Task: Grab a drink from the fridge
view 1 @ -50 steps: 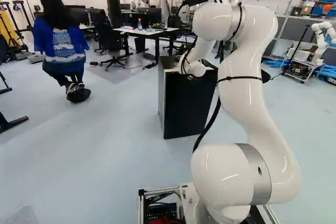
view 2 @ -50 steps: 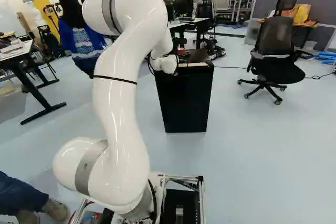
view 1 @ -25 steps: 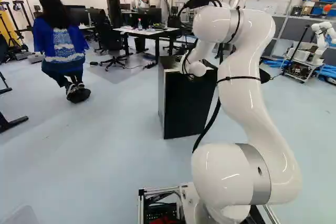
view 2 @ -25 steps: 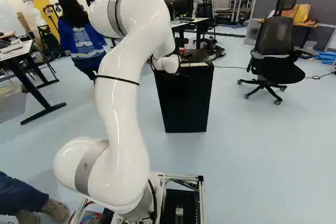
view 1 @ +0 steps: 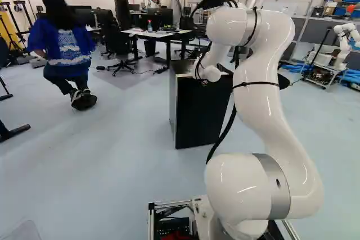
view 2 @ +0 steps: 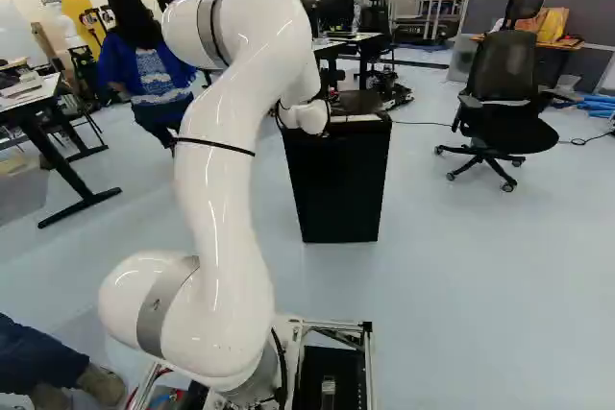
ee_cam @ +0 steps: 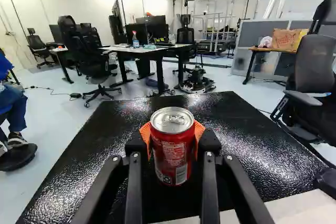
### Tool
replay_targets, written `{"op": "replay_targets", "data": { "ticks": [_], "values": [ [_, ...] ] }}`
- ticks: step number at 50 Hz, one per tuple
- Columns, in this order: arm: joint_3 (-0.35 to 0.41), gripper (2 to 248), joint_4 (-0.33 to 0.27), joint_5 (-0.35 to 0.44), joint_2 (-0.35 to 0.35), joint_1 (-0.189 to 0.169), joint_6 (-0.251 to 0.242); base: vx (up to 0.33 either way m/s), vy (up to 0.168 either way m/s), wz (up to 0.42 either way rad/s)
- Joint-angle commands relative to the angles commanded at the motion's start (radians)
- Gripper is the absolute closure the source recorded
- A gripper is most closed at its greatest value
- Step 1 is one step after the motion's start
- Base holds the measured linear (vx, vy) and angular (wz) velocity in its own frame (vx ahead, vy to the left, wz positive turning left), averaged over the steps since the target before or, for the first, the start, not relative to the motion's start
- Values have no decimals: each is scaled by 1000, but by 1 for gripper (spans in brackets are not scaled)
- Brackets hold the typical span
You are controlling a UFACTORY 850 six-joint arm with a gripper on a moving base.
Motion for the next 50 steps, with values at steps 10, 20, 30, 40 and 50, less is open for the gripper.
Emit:
{"op": "replay_targets", "data": {
  "ticks": [10, 20, 30, 40, 50],
  "values": [
    [1, 151, 0, 0, 10, 0, 0, 0, 0, 0],
    [2, 151, 0, 0, 27, 0, 0, 0, 0, 0],
    [2, 151, 0, 0, 44, 0, 0, 0, 0, 0],
    [2, 151, 0, 0, 54, 0, 0, 0, 0, 0],
    [3, 151, 0, 0, 55, 0, 0, 0, 0, 0]
  ]
}}
